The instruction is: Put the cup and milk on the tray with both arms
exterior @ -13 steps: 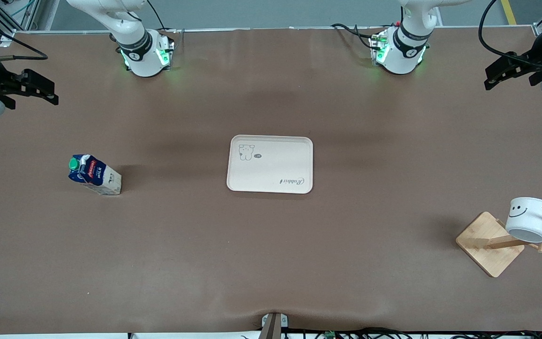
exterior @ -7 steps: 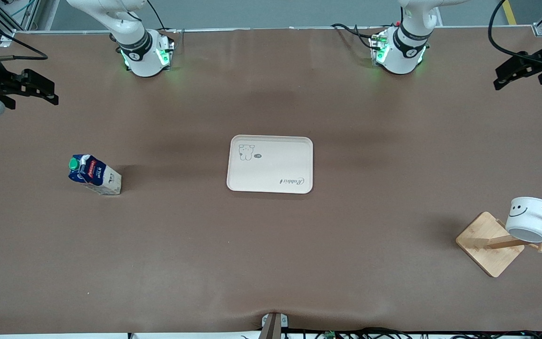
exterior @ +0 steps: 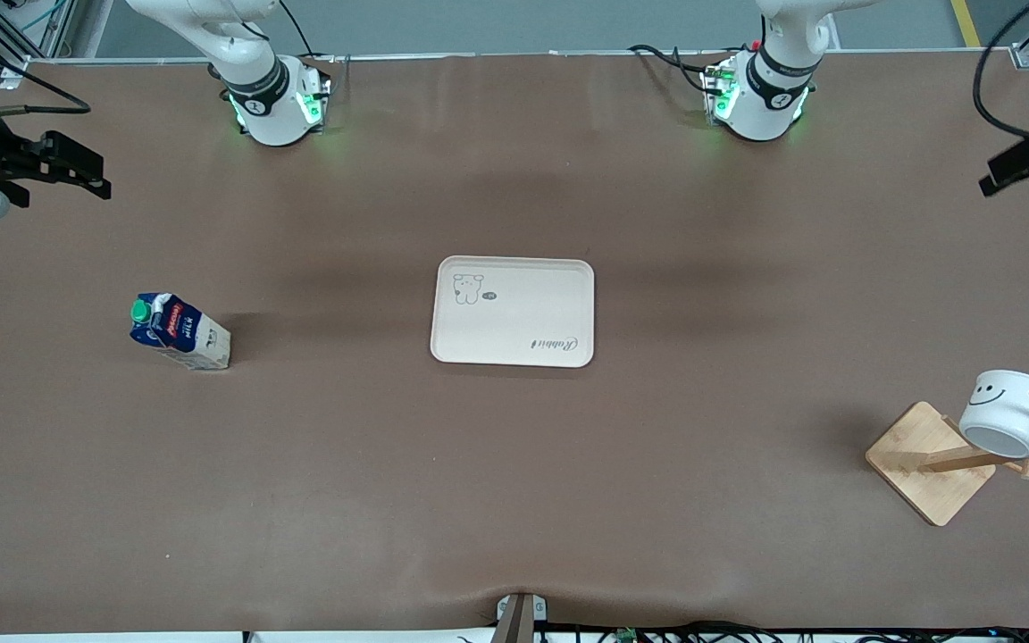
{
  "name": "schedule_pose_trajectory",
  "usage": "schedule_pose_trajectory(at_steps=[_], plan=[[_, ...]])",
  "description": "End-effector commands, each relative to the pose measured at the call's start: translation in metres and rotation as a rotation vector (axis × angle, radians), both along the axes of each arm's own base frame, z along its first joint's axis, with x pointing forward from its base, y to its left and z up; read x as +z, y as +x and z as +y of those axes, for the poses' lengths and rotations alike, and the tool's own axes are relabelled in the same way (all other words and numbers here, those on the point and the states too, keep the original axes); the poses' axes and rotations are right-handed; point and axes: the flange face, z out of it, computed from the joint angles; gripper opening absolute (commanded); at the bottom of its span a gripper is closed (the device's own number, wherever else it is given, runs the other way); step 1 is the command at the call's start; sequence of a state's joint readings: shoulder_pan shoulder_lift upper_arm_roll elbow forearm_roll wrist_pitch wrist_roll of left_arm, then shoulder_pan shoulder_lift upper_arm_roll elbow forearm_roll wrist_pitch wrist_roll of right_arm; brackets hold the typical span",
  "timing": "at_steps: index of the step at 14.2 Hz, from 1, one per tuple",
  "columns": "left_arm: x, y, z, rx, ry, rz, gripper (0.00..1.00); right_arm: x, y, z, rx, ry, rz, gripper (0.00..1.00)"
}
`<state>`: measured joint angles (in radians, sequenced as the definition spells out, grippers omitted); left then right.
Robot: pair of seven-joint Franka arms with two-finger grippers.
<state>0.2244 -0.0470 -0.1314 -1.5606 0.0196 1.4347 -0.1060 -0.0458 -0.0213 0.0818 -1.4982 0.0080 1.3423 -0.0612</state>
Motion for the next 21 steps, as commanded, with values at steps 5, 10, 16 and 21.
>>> schedule_pose_trajectory(at_steps=[5, 10, 16, 21], plan=[[-0.041, 0.019, 0.04, 0.072, -0.013, -0.121, 1.0, 0.003, -0.002, -0.004, -0.005, 0.012, 0.001, 1.0], [-0.089, 0.027, 0.061, 0.144, -0.07, -0.24, 1.0, 0.003, -0.002, -0.004, -0.007, 0.012, 0.001, 1.0], [-0.135, 0.027, 0.105, 0.299, -0.177, -0.319, 1.0, 0.001, -0.001, -0.004, -0.007, 0.012, 0.005, 1.0], [-0.179, 0.048, 0.123, 0.351, -0.256, -0.365, 1.0, 0.001, -0.001, -0.004, -0.008, 0.012, 0.005, 1.0]])
